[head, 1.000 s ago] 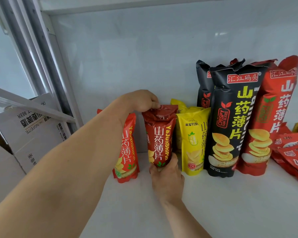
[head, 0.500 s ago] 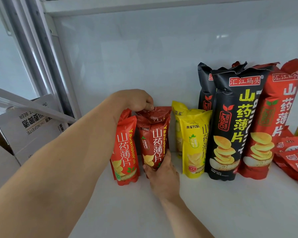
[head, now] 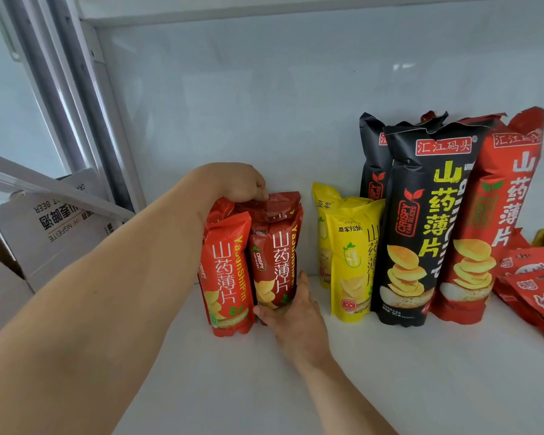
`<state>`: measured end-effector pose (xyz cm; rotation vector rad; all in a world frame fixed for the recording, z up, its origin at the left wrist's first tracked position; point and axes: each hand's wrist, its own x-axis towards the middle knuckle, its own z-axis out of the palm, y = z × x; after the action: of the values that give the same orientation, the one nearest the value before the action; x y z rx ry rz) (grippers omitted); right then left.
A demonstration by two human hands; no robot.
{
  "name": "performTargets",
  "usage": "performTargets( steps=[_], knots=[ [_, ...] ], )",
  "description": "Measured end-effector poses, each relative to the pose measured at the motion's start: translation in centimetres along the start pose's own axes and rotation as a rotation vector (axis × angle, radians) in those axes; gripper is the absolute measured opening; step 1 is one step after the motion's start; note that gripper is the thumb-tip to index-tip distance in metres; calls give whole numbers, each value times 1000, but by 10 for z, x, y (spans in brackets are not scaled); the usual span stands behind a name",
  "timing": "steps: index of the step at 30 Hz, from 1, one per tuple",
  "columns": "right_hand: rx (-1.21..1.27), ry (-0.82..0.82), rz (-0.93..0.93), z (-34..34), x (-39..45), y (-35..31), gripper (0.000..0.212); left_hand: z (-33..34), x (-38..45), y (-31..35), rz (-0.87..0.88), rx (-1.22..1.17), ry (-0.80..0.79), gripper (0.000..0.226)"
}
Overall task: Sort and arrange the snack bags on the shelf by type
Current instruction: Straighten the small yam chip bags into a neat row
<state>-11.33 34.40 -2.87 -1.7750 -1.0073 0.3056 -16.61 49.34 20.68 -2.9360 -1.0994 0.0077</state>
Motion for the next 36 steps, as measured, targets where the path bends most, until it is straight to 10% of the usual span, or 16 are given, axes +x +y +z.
performTargets(
  steps=[8,13,36],
  knots=[
    [-133,448,-133,-41,-15,6,47,2,1,37,129,-101,308,37],
    [-210,737,-142,-52,-12,21,62,7,13,76,254,-111,256,40],
    [-24,449,192,-45,6,39,72,12,43,89,191,-19,152,41]
  ],
)
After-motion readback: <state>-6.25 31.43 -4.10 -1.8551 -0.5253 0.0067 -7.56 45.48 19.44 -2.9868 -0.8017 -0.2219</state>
